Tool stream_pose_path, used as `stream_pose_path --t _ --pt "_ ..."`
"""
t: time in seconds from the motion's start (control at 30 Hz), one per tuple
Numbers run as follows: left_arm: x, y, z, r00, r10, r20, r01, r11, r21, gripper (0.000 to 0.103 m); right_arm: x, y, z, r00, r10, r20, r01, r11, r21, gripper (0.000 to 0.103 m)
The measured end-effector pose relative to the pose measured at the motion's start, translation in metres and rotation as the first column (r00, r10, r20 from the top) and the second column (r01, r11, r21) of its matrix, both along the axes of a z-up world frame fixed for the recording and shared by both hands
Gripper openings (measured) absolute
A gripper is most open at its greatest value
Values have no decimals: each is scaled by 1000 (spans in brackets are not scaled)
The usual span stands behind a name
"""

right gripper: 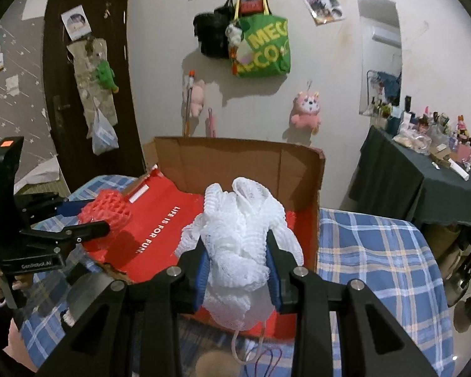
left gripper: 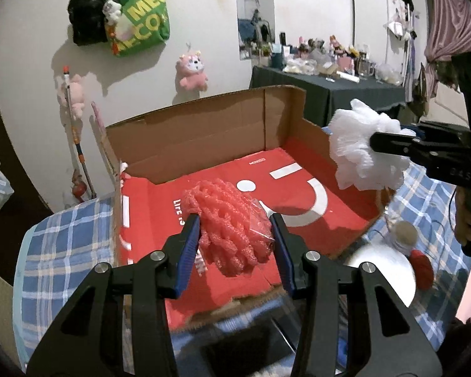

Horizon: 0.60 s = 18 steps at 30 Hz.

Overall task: Organize soft objects
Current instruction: 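Carry the red mesh sleeve and white bath puff into the red-lined cardboard box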

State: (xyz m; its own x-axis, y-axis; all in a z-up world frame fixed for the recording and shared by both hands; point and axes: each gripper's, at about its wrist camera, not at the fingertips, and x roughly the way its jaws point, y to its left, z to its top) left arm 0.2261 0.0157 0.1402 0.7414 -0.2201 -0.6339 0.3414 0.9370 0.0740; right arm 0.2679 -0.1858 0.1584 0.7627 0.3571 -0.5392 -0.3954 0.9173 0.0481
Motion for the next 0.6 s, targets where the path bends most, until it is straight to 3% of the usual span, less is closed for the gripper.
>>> stream_pose_path --t 0.3,0.6 --pt "86 -18 -13 985 -69 -160 74 997 28 43 80 36 -6 992 7 -124 -18 995 -94 34" --pt "147 -31 -37 972 -39 -232 56 996 64 43 155 60 -37 967 -25 -252 -11 990 -139 34"
